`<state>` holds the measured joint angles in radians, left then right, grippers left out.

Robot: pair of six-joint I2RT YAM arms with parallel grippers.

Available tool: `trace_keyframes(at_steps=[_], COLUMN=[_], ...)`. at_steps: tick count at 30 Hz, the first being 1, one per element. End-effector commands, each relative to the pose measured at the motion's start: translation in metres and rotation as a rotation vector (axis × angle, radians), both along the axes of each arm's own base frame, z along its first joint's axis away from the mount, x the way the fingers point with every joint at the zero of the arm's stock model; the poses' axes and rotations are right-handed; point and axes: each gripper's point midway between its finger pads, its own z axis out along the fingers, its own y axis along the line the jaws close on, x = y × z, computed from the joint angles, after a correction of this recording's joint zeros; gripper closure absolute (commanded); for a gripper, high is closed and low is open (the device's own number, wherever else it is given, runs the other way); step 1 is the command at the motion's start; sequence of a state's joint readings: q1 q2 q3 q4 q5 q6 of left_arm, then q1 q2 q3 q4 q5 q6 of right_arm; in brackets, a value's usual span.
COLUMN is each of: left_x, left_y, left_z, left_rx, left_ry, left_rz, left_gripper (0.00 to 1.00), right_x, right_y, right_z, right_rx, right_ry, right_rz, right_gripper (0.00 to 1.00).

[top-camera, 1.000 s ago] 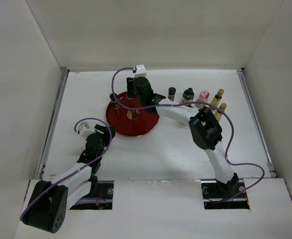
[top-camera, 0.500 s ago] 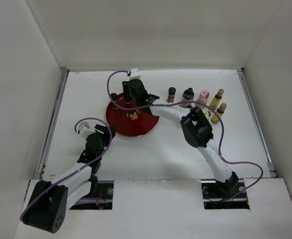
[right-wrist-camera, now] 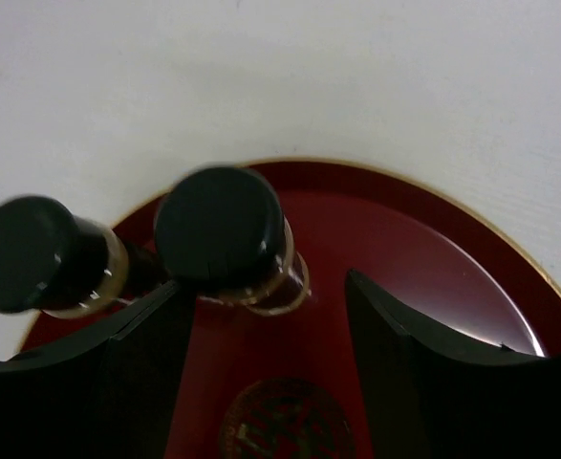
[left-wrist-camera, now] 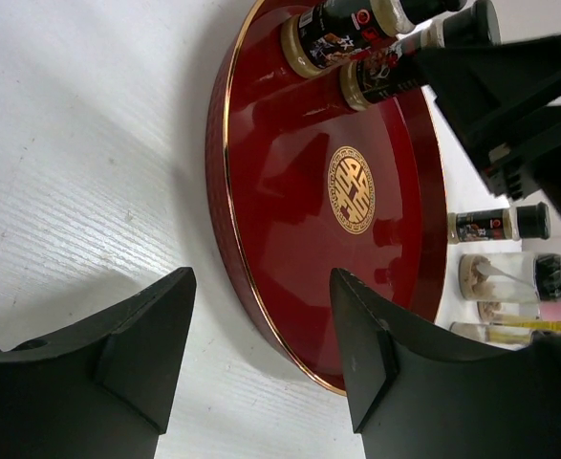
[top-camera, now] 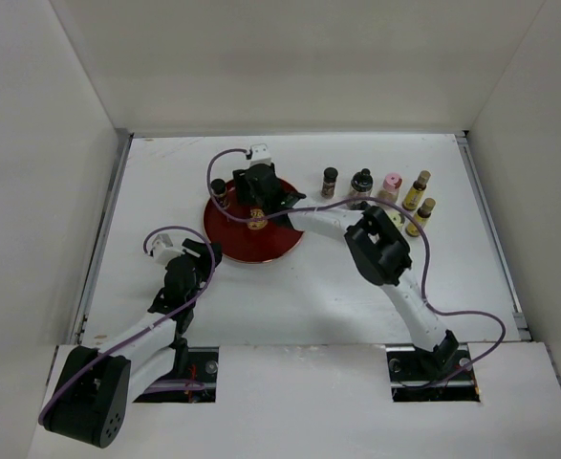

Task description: Organize the condiment bottles

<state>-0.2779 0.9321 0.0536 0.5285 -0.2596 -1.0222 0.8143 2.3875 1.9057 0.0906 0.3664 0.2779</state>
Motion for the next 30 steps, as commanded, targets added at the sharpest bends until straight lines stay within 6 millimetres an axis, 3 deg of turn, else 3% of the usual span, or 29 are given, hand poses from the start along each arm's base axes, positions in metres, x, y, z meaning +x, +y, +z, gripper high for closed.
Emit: trace_keyframes(at_steps=[1,7,10,14,17,20,23,25,30], left_x=[0.001,0.001,0.001,0.001,0.001,0.002,0.003,0.003,0.003], left_y=[-0.001,-0.002,-0.001,-0.003,-0.003,-0.005,-0.006,-0.005,-0.003], left_z=[0.007,0.005,0.005,0.006,0.005,0.003,0.005,0.003,0.004], left_rx=[-0.019,-0.017,-0.012,-0.019,-0.015,-0.019,-0.024,-0.019,-0.024], left_ry=[-0.045,-0.038,-0.035,-0.039,-0.033,-0.027,-0.036,-0.029,-0.036], left_rz=[-0.004,-0.005,-0.003,-0.013,-0.01,-0.02,-0.022,-0.02,-0.015], left_gripper=[0.43,0.43,0.43,0.43,0.43,0.43,0.43,0.43,0.43], right_x=[-0.007,-0.031,-0.038,-0.011,0.003,0.013,0.021,0.027,0.037], right_y=[0.002,-0.022,-0.045,-0.123,-0.176,-0.204,-0.217,-0.223,-0.227], right_z=[0.093,0.14,0.152,0.135,0.123,0.107,0.093,0.089,0.074], right_rx=[0.153,0.198,0.211,0.155,0.089,0.03,-0.011,-0.023,-0.041], right_ry=[-0.129,-0.203,-0.235,-0.205,-0.19,-0.163,-0.138,-0.133,-0.106], right_rz=[-0.003,0.007,-0.007,-0.179,-0.319,-0.377,-0.411,-0.424,-0.429], right_gripper=[0.28,0.24,0.25,0.59,0.68,0.6,0.34,0.26,0.22])
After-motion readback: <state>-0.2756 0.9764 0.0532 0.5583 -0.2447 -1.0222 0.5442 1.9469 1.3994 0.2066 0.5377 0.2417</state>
